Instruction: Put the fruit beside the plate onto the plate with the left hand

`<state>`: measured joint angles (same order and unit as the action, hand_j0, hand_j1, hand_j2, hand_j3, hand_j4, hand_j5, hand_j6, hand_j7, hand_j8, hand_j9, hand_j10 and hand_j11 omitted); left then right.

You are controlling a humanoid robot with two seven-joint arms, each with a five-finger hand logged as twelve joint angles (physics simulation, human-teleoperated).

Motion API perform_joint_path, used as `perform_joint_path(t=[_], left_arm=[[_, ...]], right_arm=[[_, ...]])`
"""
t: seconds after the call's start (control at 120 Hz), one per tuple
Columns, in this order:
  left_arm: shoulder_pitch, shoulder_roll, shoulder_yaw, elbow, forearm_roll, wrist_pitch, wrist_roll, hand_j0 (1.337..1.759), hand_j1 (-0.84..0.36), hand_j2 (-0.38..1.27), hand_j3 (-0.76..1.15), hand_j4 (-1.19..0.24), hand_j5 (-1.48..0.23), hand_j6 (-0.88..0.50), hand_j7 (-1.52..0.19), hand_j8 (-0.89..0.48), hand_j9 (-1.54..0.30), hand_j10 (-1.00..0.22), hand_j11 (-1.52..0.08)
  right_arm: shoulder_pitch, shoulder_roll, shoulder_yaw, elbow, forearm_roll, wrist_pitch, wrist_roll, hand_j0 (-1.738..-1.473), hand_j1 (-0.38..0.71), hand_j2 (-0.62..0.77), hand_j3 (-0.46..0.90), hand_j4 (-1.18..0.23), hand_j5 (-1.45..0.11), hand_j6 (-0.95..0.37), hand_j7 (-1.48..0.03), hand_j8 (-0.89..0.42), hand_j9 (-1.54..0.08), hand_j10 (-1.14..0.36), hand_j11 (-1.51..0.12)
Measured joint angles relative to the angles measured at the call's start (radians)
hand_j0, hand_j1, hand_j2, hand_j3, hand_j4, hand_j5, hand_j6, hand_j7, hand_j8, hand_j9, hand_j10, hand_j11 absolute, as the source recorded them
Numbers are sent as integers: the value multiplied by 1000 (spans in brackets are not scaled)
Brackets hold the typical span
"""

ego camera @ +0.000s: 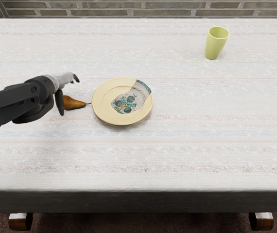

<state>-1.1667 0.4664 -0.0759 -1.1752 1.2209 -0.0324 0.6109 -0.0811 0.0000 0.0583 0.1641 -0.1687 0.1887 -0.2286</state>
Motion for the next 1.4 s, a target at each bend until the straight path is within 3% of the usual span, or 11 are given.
perform_joint_path(t=[0.5,1.4], left_arm=[[2,-22,76,-8,9,81,0,1658,20,58,0,-280,-360,-281,-360,-281,-359,-280,-359],[15,-28,88,21,8,86,0,1658,-90,77,0,-371,-479,-372,-479,-372,-479,-371,-478]], right_arm=[[-2,0,0,0,0,0,0,-1658,-349,0,0,0,0,0,0,0,0,0,0],[-3,0,0,-2,0,0,0,-1658,-349,0,0,0,0,0,0,0,0,0,0]])
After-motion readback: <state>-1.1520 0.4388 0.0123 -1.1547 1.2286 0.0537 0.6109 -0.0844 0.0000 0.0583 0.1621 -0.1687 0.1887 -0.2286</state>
